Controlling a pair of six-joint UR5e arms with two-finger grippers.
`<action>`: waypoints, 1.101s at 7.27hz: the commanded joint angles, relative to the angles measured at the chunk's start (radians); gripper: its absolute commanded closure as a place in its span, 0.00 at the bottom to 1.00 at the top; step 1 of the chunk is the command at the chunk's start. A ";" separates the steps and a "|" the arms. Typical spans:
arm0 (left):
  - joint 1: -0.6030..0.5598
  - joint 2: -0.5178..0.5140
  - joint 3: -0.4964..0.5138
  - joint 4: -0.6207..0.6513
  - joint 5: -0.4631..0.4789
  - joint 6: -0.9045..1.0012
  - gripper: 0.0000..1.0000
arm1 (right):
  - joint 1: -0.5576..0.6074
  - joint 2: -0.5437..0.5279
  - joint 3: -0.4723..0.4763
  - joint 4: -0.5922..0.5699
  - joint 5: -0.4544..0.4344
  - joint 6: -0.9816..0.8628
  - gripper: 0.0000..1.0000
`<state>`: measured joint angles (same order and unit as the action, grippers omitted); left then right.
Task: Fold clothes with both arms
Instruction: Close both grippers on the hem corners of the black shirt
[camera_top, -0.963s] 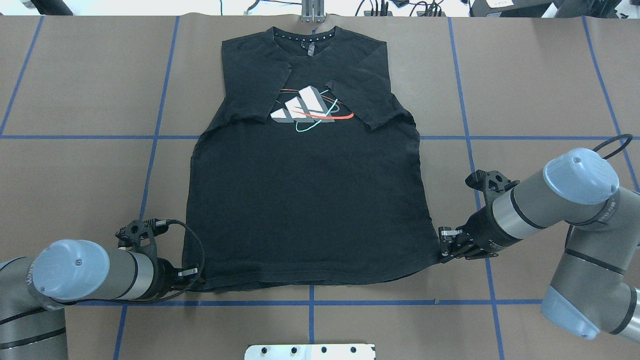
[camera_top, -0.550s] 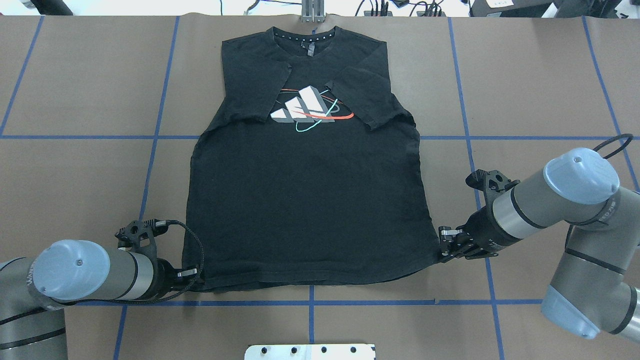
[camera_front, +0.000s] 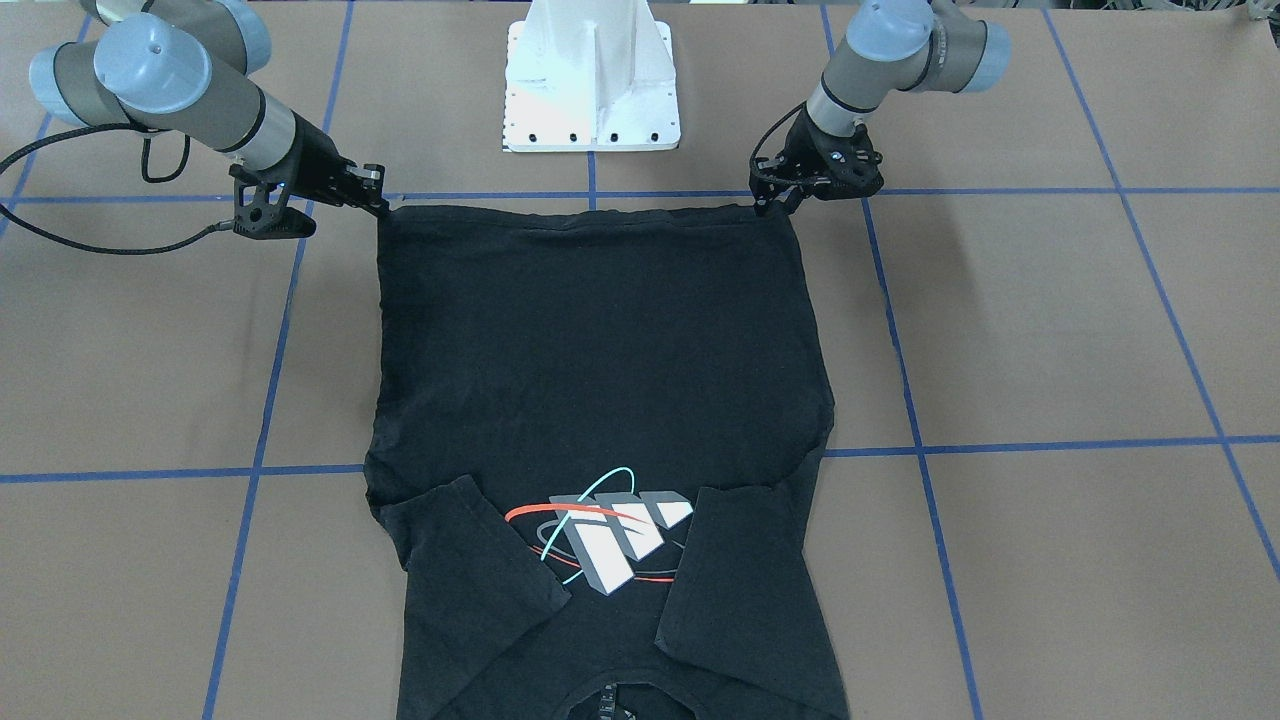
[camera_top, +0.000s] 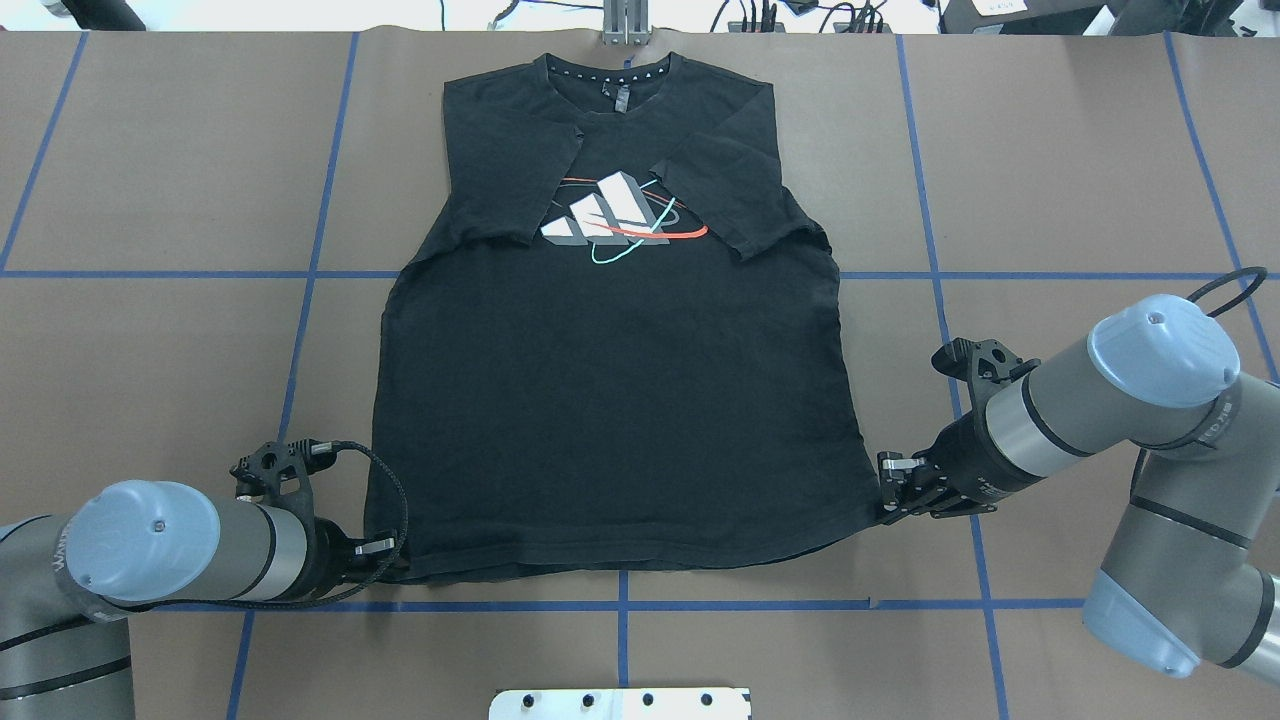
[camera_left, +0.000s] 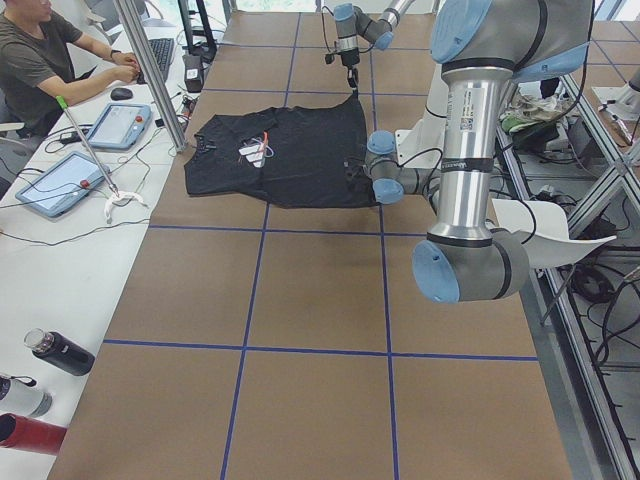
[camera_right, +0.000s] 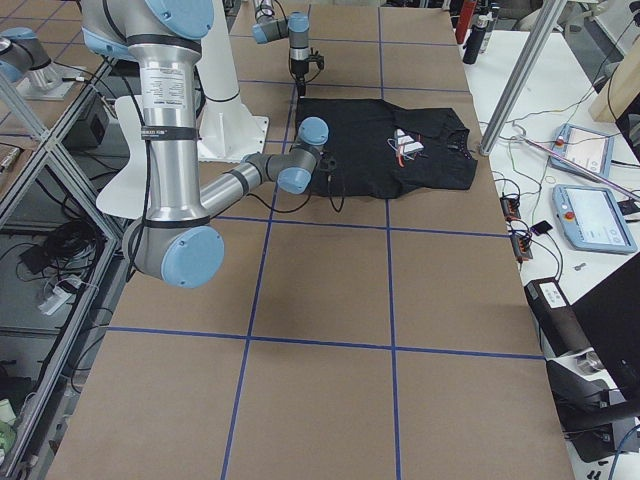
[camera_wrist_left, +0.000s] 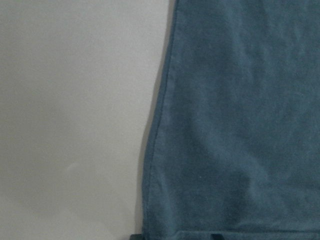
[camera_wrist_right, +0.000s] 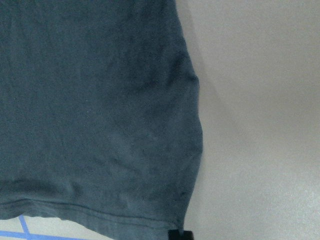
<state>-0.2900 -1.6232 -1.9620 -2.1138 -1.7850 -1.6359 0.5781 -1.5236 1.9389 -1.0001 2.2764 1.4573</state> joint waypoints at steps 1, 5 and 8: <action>0.000 0.000 0.000 0.000 -0.001 -0.001 0.44 | -0.001 -0.001 0.000 0.000 0.000 0.000 1.00; 0.000 0.002 0.000 0.000 -0.001 -0.001 0.44 | 0.000 -0.001 0.002 0.000 0.000 0.000 1.00; 0.000 0.002 0.000 0.003 -0.002 -0.001 0.56 | 0.000 -0.001 0.003 0.000 0.002 0.000 1.00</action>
<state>-0.2895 -1.6215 -1.9621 -2.1121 -1.7865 -1.6368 0.5783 -1.5248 1.9410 -1.0002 2.2768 1.4573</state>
